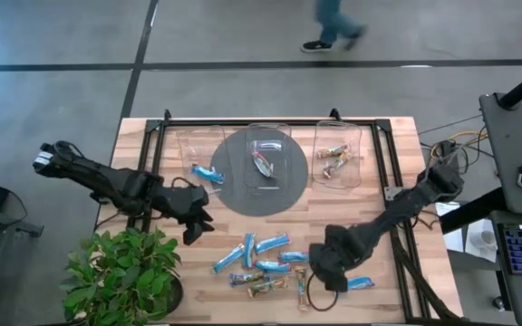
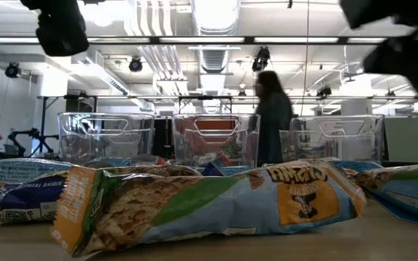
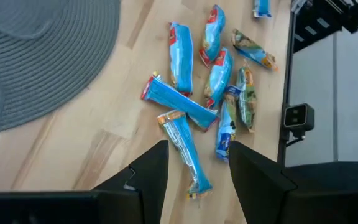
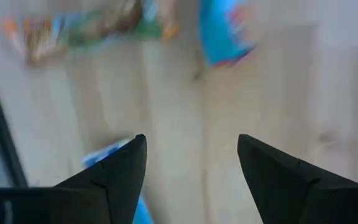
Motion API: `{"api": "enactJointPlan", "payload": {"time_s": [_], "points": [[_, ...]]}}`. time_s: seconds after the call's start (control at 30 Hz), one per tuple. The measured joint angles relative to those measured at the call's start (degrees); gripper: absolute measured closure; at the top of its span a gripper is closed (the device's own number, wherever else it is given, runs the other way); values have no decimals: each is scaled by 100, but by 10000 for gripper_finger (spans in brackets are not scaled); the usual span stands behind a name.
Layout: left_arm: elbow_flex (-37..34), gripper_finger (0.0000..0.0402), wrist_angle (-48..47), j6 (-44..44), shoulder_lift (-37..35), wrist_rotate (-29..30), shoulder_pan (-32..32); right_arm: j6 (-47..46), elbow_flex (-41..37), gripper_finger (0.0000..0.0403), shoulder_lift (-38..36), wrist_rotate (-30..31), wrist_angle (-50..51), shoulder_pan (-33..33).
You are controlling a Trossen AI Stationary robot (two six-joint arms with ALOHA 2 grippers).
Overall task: Pick and place Granola Bars by type
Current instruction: Put the red granola bar into the middle transparent bin
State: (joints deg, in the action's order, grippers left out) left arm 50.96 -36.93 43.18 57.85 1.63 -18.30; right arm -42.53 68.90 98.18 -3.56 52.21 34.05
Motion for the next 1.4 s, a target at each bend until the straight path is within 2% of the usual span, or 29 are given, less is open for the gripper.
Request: {"api": "enactJointPlan", "payload": {"time_s": [0.1,0.3,0.4,0.47,0.6,0.7,0.87,1.0,1.2,1.4], "points": [[-72,250,-5,423,2,192,-282,-82,0,163,171,-427,-18,150],[-144,250,0,867,28,702,-600,-165,26,166,154,-216,-12,259],[-145,250,0,1106,28,744,-602,-339,49,165,14,270,36,229],[-148,250,1,1187,57,565,-601,-482,68,166,-120,725,46,212],[-161,250,-237,1139,331,266,-604,-874,72,165,-420,1727,97,93],[-162,250,-424,995,624,198,-603,-1040,72,166,-614,2155,94,-93],[-164,250,-317,509,1239,-74,-601,-1015,70,168,-750,2155,79,-459],[-166,250,-323,485,1411,-112,-659,-925,87,169,-782,2047,92,-573],[-166,250,-401,528,939,-58,-874,-845,94,170,-782,1936,109,-552],[-278,250,-656,726,375,343,-869,-634,49,170,-782,1886,99,-563]]}}
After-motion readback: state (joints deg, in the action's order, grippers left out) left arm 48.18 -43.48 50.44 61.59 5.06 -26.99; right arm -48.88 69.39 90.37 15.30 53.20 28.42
